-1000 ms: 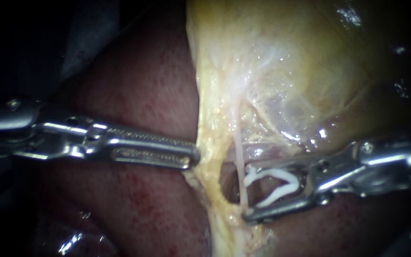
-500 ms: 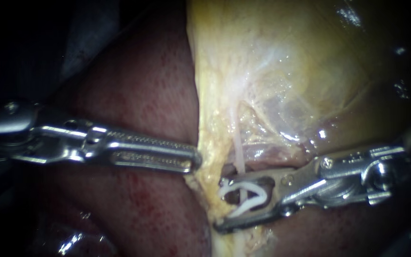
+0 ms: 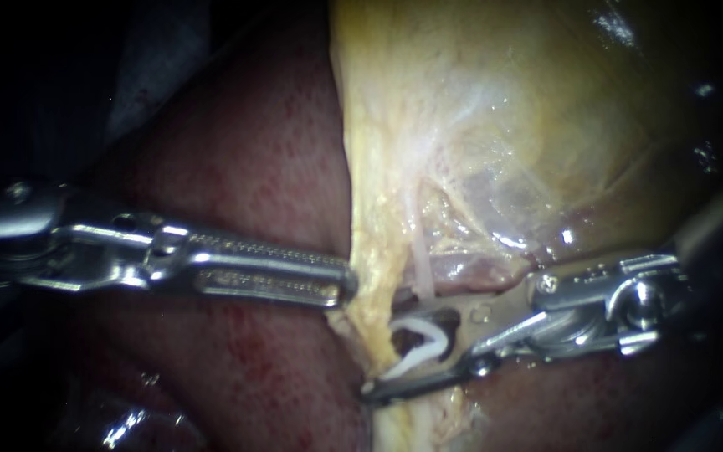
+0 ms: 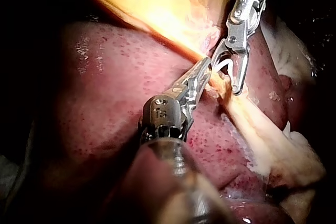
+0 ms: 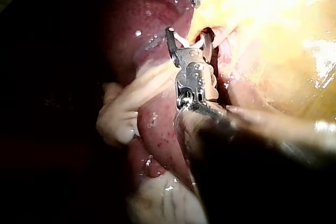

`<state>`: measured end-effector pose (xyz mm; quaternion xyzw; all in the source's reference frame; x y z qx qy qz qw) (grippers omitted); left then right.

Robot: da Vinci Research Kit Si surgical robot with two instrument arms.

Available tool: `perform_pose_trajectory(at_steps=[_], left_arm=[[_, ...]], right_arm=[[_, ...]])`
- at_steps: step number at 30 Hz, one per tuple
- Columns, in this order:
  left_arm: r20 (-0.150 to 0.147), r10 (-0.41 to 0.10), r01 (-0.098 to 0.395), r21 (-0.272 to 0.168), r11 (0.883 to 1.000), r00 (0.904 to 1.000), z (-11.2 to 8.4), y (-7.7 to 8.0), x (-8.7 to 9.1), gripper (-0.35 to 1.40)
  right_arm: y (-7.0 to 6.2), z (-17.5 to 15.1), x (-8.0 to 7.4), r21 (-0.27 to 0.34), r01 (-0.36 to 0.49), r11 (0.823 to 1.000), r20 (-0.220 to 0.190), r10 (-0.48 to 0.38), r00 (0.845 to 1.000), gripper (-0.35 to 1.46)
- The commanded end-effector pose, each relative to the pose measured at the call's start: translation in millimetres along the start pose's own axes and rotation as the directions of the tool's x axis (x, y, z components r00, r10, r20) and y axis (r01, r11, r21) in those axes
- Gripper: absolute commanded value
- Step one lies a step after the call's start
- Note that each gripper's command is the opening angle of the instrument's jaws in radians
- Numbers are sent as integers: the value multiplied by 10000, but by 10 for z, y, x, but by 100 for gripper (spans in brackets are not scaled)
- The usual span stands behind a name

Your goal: Clipping first clip left tube

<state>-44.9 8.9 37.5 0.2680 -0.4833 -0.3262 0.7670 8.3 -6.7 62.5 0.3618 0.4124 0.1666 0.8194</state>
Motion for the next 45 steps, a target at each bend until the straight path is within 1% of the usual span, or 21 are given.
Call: perform_pose_trajectory(at_steps=[1, 9, 15, 20, 28, 31, 32, 33, 37, 41, 45], left_arm=[[-1, 4, -4, 6, 10000, 10000, 0, 1, 0, -20], [-5, 8, -8, 16, 10000, 10000, 0, 6, 1, -20], [-4, 7, -7, 14, 10000, 10000, 0, 6, 1, -20], [-3, 6, -6, 12, 10000, 10000, 1, 7, 1, -20], [-2, 4, -4, 7, 10000, 10000, 1, 6, 1, -20], [-2, 4, -4, 7, 10000, 10000, 1, 6, 0, -20], [-1, 4, -4, 7, 10000, 10000, 1, 6, 0, -20], [-1, 4, -4, 6, 10000, 10000, 1, 6, 0, -20], [-1, 3, -3, 4, 10000, 10000, 2, 6, 0, -20], [0, 2, -2, 1, 10000, 10000, 2, 6, 0, -20], [1, 1, -1, 0, 10000, 10000, 2, 6, 0, -20]], right_arm=[[-2, 1, 0, 31, -32, 10000, 16, 32, 10000, 52], [-9, 9, 1, 192, -238, 9995, 119, 236, 9997, 49], [-12, 19, 7, 290, -307, 9991, 191, 301, 9994, 47], [-12, 26, 8, 397, -326, 9987, 271, 315, 9991, 45], [-8, 30, 5, 384, -410, 9984, 286, 399, 9988, 40], [-7, 29, 4, 407, -643, 9971, 308, 631, 9975, 30], [-7, 29, 4, 414, -696, 9967, 315, 683, 9972, 21], [-7, 28, 3, 444, -799, 9958, 303, 786, 9964, 6], [-4, 26, 2, 343, -917, 9952, 489, 899, 9947, -16], [1, 24, 0, 335, -914, 9953, 517, 896, 9946, -22], [3, 22, -1, 342, -965, 9947, 523, 947, 9941, -25]])
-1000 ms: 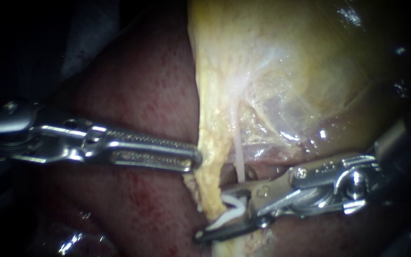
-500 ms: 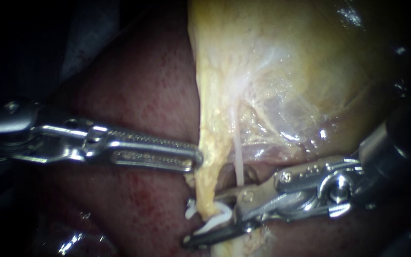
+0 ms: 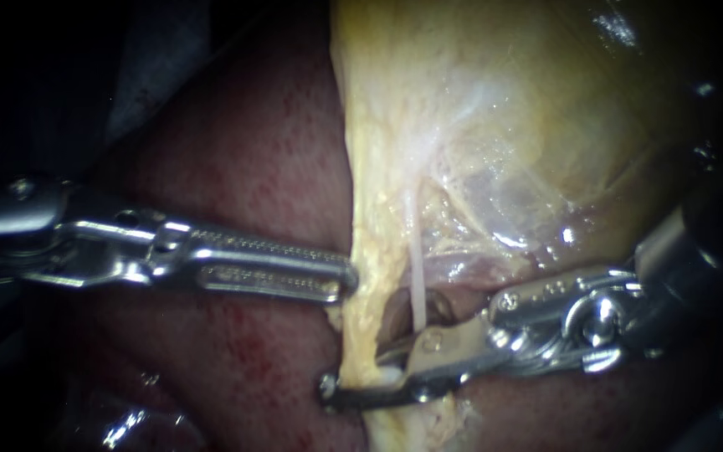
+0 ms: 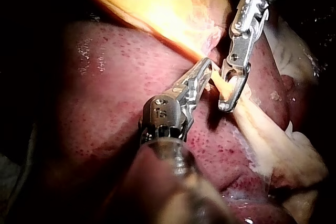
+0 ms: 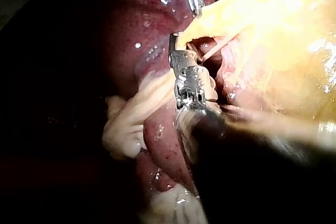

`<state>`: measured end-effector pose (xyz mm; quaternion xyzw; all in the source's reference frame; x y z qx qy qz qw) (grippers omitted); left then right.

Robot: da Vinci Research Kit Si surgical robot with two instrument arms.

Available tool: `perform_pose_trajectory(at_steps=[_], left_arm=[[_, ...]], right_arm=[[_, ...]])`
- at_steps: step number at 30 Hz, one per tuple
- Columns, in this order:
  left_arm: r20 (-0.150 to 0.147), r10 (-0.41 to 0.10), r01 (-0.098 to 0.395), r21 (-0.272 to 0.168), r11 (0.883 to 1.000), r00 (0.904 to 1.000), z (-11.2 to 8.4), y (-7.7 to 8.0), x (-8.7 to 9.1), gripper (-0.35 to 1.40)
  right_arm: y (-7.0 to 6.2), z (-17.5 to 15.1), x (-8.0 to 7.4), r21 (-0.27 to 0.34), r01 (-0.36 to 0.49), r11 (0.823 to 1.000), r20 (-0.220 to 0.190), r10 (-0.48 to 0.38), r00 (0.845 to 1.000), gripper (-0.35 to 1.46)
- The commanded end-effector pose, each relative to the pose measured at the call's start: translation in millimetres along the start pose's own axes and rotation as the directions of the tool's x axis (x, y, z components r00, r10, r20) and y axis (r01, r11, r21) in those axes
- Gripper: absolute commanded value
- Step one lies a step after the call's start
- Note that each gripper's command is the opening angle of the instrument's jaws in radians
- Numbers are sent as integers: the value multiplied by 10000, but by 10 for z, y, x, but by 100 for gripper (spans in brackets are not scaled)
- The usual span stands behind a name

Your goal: Clipping first clip left tube

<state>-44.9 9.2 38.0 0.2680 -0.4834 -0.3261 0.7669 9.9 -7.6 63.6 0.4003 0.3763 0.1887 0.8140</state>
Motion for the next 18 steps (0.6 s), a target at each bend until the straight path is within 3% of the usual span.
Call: perform_pose_trajectory(at_steps=[1, 18], left_arm=[[-1, 1, -1, -3, 10000, 10000, 0, 0, 0, -20], [2, -1, 1, -13, 10000, 10000, 2, 0, -1, -20]], right_arm=[[0, 0, 0, -1, 3, 10000, -9, -3, 10000, -25], [0, 0, 0, 1, 5, 10000, -6, -5, 10000, -25]])
